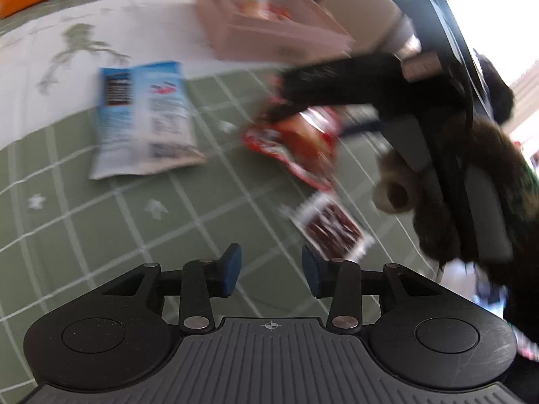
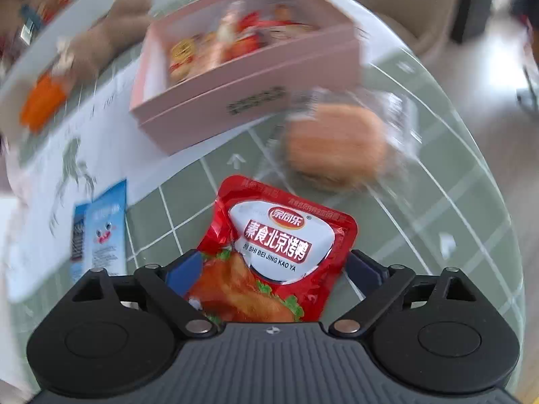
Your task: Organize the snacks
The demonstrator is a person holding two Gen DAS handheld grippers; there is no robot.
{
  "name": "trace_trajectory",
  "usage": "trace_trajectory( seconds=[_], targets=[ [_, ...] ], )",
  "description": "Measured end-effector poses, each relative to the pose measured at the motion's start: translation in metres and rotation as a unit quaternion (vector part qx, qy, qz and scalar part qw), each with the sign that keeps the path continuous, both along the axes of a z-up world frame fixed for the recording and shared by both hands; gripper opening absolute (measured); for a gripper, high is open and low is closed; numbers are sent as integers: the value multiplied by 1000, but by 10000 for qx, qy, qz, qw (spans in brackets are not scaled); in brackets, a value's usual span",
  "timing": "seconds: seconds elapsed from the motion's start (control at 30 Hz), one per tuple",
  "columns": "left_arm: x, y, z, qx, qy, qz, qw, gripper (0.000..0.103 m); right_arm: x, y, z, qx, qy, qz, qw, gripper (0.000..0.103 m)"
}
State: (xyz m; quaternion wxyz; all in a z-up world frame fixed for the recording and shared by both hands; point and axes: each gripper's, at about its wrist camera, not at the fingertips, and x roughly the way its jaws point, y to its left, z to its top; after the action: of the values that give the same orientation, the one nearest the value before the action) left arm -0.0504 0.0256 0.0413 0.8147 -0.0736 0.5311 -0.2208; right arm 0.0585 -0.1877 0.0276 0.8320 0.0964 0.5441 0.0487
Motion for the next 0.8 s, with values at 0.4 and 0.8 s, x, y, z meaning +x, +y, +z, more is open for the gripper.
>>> trace_trajectory(
  seconds=[0.4,0.8],
  targets=[
    [5,-63,-8,86,84,-914,9957,37,-85,-60,2,-505,-330,891,9942,29],
    [-20,-135,-7,1859,-1130,-2329,9479,32,-85,-123,5,-479,-564,-184,9971,48]
  ],
)
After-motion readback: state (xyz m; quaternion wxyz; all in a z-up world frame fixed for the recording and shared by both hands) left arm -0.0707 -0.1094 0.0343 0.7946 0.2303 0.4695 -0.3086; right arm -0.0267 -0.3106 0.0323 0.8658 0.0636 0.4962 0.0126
